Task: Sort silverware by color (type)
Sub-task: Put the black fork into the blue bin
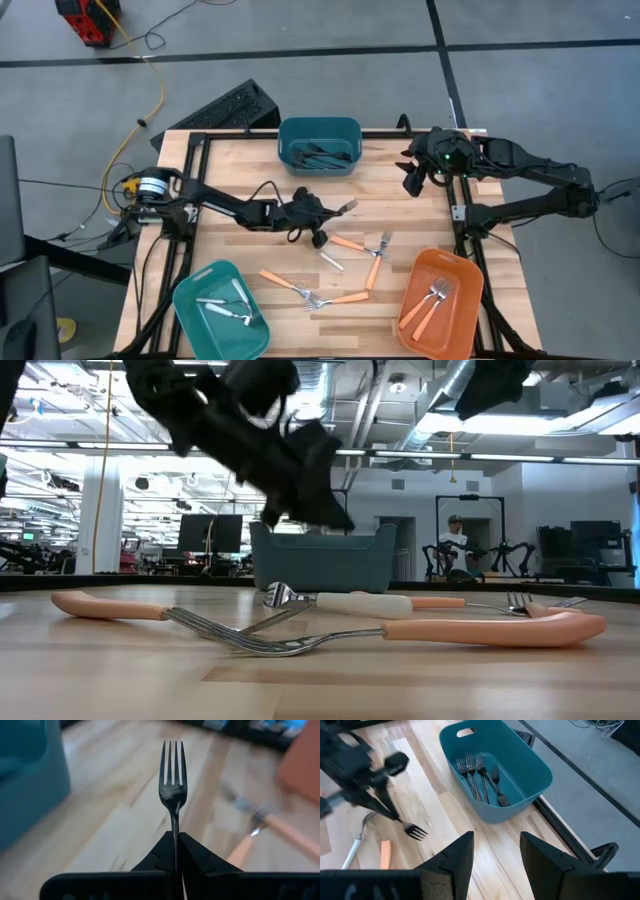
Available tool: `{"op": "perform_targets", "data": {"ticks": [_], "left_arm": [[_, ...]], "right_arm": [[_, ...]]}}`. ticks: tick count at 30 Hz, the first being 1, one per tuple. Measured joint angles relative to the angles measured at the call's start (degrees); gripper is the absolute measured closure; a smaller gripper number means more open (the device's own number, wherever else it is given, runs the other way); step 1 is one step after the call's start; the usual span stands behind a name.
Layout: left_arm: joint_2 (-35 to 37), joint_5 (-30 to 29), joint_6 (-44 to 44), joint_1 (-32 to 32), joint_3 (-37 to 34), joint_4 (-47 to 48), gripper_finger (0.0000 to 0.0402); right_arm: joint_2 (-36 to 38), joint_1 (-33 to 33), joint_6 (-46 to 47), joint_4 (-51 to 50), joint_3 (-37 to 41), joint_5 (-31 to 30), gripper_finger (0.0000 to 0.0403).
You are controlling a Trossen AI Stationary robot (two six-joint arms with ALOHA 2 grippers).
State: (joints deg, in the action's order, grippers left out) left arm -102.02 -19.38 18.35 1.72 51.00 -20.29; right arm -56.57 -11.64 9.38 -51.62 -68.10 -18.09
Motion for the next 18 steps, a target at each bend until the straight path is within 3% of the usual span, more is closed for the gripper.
{"op": "perform_targets", "data": {"ticks": [9,13,18], "left_arm": [[10.79,-4.35,-4.69,0.3,-2.1,4.75,0.0401],[17.48,-6.78,-3.24,0.24,-9.69,0.48,0.0401],[25.83,-4.7,-0.62,-0.05,-19.1,-11.74,0.0401]], "right_arm": [[0.02,0.0,-0.41,-0.7,0.0,0.0,0.0218],[0.32,0.0,-0.67,-2.02,0.0,0.0,0.0218],[0.37,-0.01,-0.44,-0.73,0.07,0.03,0.0218]]}}
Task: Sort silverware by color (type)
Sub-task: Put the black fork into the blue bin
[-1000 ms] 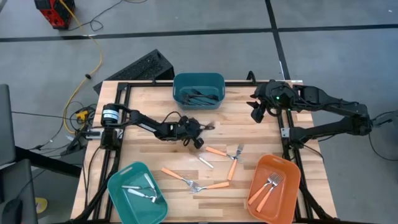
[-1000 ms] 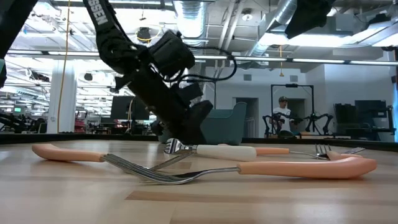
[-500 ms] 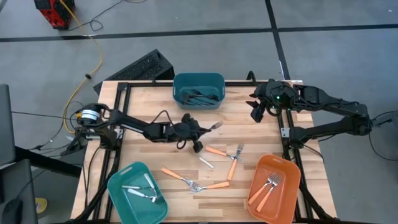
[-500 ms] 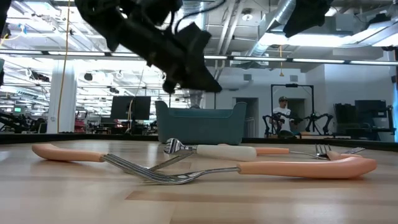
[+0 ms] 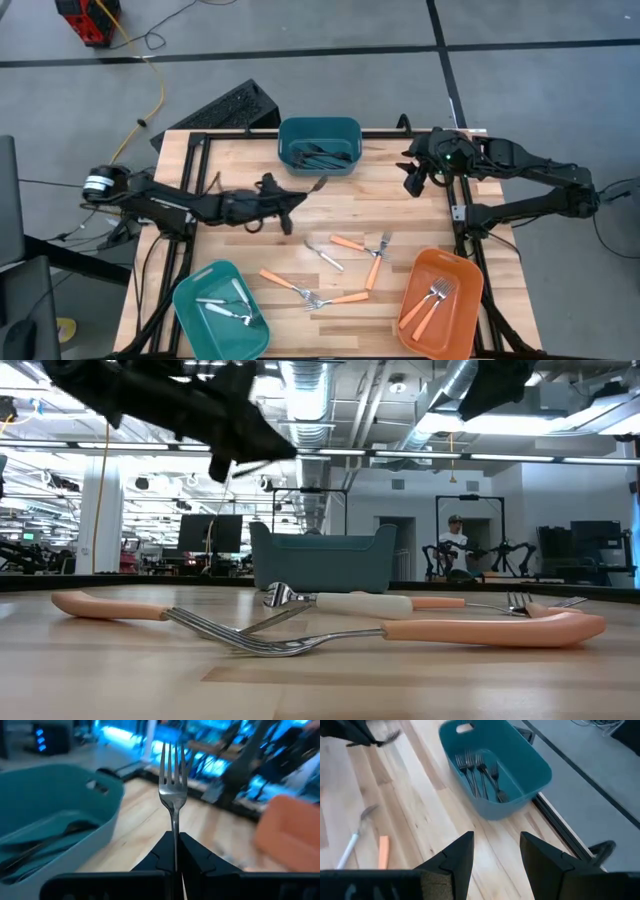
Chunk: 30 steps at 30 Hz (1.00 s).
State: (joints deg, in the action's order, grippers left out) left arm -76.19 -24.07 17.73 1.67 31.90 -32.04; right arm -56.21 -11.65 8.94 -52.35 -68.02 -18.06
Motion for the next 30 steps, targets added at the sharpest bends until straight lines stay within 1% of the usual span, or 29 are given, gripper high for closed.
{"op": "perform_targets", "data": {"ticks": [3,7,10,13,16,18,21,23,25,27,30], "left_arm": [[3.29,2.17,-2.41,0.61,-3.55,-7.19,0.0402],[6.51,2.4,-5.65,1.76,-6.44,-14.05,0.0401],[7.65,2.35,-7.68,2.48,-7.19,-16.37,0.0401],[7.72,2.38,-9.88,3.01,-7.19,-19.06,0.0401],[7.72,3.01,-12.42,3.22,-7.17,-20.99,0.0401],[7.72,4.39,-13.22,3.22,-7.17,-22.3,0.0401],[7.56,8.67,-15.19,3.22,-7.17,-25.41,0.0401],[6.75,10.67,-15.92,3.22,-7.15,-27.99,0.0401],[5.78,11.64,-16.03,3.21,-7.15,-30.61,0.0401],[4.69,12.26,-16.59,2.99,-7.13,-33.67,0.0401],[3.49,12.77,-16.78,2.82,-7.13,-35.16,0.0401]], "right_arm": [[0.22,0.79,-1.03,9.64,3.53,0.0,0.0218],[0.33,2.21,-6.16,25.4,11.17,0.72,0.0218],[0.44,3.49,-8.79,35.43,16.43,2.47,0.0218],[0.35,4.91,-9.23,44.82,21.76,4.53,0.0218],[0.4,6.55,-10.74,56.59,27.42,6.58,0.0218],[0.26,7.59,-11.56,63.35,31.19,7.39,0.0218],[-1.74,8.71,-12.1,75.76,35.48,9.29,0.0218],[-4.26,9.08,-12.32,83.37,36.87,10.36,0.0216],[-7.61,9.38,-12.47,89.02,36.94,10.68,0.0206],[-11.32,9.79,-13.15,92.19,36.22,10.66,0.0185],[-16.86,10.19,-13.7,95.81,33.85,10.7,0.0142]]}}
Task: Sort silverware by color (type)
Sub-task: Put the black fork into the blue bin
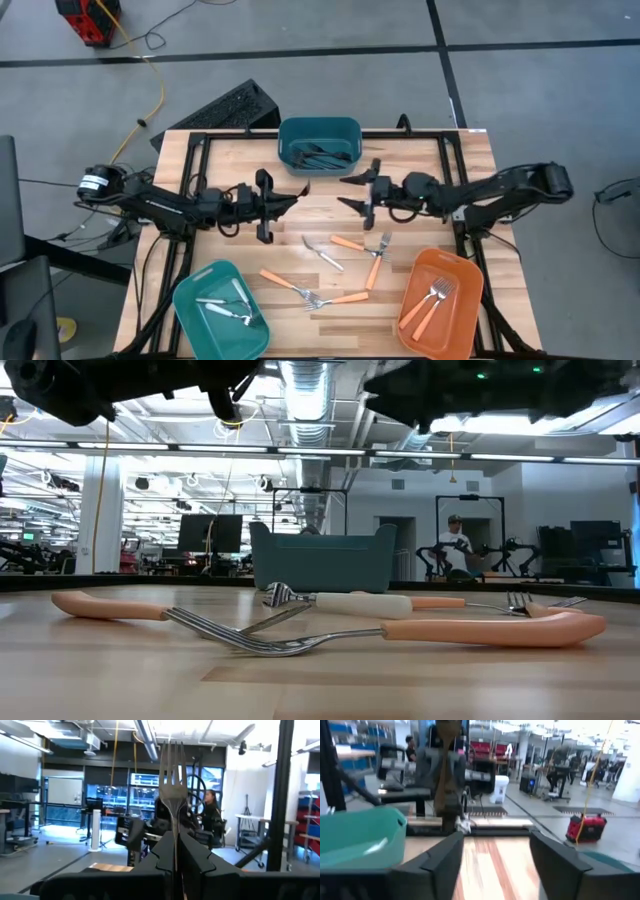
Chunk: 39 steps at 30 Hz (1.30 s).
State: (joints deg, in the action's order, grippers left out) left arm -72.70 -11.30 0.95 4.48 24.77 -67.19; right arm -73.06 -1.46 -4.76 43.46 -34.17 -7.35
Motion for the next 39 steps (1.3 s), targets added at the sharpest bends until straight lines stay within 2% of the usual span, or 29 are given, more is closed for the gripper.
{"op": "perform_targets", "data": {"ticks": [5,10,18,25,34,39], "left_arm": [[-0.6,1.13,-0.55,-0.03,0.0,0.13,0.0401],[-2.02,2.11,-2.54,-0.06,0.02,-1.68,0.0401],[-7.08,2.33,-3.54,-0.06,0.07,-7.63,0.0401],[-9.08,2.17,-5.7,-0.08,0.07,-12.22,0.0401],[-9.1,2.09,-5.66,-0.08,0.07,-10.58,0.0401],[-9.1,2.05,-5.62,-0.08,0.07,-10.72,0.0401]], "right_arm": [[-6.64,0.76,0.2,4.15,-6.24,0.16,0.0082],[-12.43,0.75,0.16,3.81,-13.69,3.73,0.0061],[-18.19,0.62,0.2,3.18,-21.18,11.14,0.0062],[-19.16,0.14,0.67,2.8,-21.66,11.87,0.0062],[-19.16,0.2,0.35,2.9,-21.7,12.24,0.0098],[-19.16,0.2,0.33,2.94,-21.7,12.26,0.0104]]}}
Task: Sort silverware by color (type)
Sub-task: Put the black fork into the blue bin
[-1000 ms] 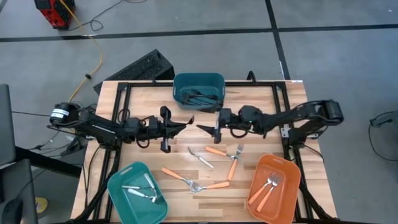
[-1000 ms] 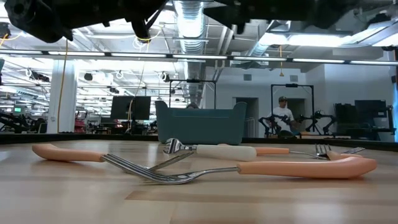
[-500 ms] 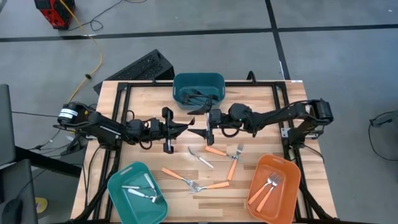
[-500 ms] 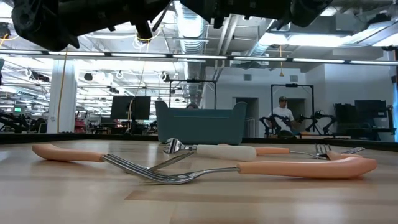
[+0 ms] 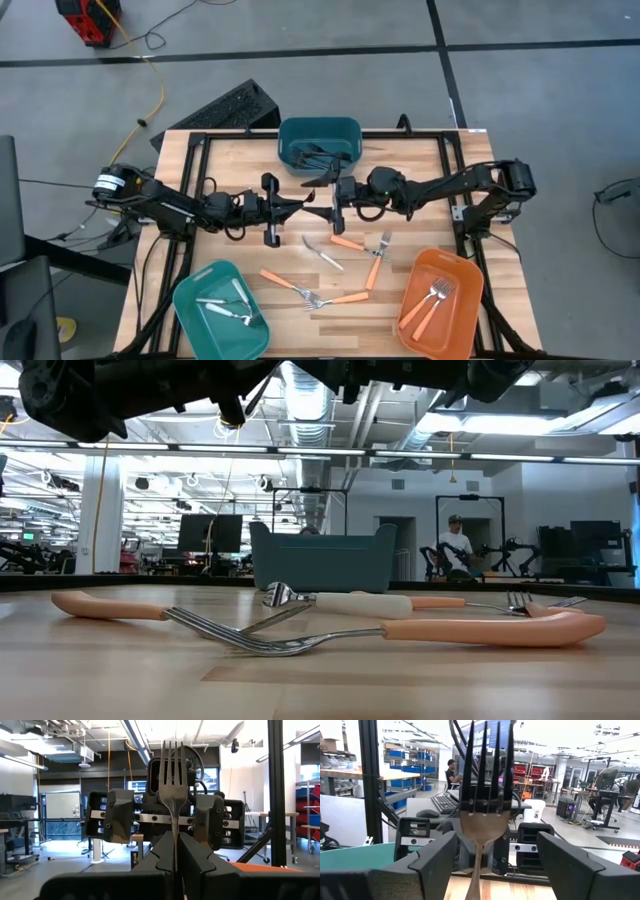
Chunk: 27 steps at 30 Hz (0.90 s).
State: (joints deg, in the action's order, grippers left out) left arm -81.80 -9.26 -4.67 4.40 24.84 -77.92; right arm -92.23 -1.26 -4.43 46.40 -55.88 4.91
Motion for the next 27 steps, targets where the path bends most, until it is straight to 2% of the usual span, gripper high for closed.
{"op": "perform_targets", "data": {"ticks": [7,13,18,25,27], "left_arm": [[0.0,-0.04,0.85,0.0,0.0,-0.02,0.0401],[0.0,-0.07,0.94,0.0,0.0,0.0,0.0402],[0.01,-0.1,1.03,0.0,0.0,-0.01,0.0402],[0.02,-0.08,1.42,0.0,0.04,-0.06,0.0402],[0.04,-0.08,1.42,0.0,0.04,0.02,0.0402]], "right_arm": [[0.0,0.02,-0.15,0.7,0.0,1.51,0.0119],[0.0,0.04,-0.13,0.77,0.0,1.53,0.0156],[0.0,0.04,-0.13,0.76,0.0,1.53,0.0228],[0.02,0.04,-0.85,-0.55,0.02,1.72,0.0369],[0.02,0.04,-1.61,-0.74,0.02,1.7,0.0374]]}}
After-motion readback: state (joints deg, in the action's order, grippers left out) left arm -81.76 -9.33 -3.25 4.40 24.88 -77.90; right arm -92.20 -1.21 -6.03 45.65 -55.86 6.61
